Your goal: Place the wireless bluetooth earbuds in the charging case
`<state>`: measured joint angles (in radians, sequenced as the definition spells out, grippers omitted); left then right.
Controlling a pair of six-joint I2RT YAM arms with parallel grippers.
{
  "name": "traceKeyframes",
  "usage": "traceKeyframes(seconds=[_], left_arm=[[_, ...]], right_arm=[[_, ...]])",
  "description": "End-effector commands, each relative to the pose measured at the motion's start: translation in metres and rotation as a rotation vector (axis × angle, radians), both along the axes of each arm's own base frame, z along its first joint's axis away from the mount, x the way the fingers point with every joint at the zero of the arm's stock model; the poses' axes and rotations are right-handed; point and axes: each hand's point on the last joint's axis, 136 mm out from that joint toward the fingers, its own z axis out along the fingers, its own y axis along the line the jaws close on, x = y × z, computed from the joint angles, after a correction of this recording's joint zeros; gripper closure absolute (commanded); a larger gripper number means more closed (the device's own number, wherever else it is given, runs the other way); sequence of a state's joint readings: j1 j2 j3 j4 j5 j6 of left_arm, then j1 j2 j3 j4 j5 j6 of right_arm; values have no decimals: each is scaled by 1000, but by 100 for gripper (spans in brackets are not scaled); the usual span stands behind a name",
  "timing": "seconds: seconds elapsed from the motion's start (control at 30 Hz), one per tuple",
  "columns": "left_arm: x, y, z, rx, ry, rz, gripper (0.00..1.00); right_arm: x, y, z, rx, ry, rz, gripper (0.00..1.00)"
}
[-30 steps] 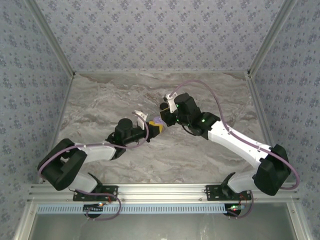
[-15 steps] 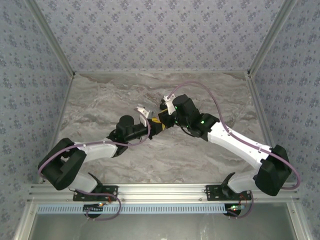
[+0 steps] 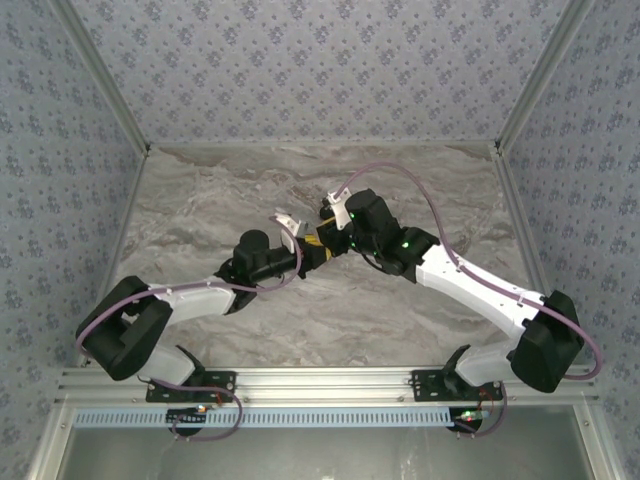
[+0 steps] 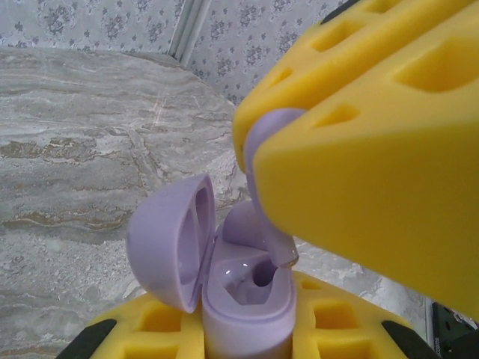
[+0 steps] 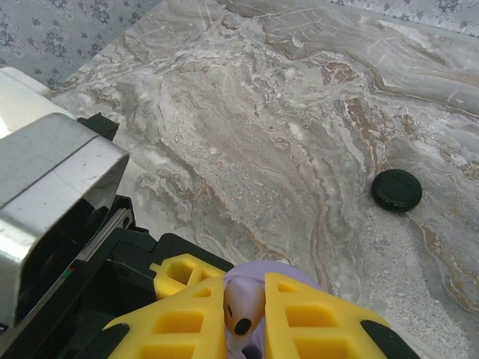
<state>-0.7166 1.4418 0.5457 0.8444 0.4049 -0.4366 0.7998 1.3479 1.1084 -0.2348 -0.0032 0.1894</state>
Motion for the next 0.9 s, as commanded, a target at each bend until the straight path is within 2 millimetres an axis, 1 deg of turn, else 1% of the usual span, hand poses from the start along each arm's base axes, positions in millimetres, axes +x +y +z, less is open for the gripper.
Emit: traceKeyframes(seconds=[0.0, 0.3, 0.6, 0.87], left_arm=[[-2, -6, 26, -47, -48, -22, 87], [-3, -5, 31, -55, -53, -25, 87], [-4, -6, 34, -61, -49, -30, 87], [-4, -6, 37, -67, -48, -33, 87]], right_arm=[[-1, -4, 8, -14, -37, -9, 82], [-1, -4, 3, -29, -29, -8, 82], [-3, 0, 1, -28, -22, 10, 82], [-2, -1, -4, -41, -19, 2, 82]])
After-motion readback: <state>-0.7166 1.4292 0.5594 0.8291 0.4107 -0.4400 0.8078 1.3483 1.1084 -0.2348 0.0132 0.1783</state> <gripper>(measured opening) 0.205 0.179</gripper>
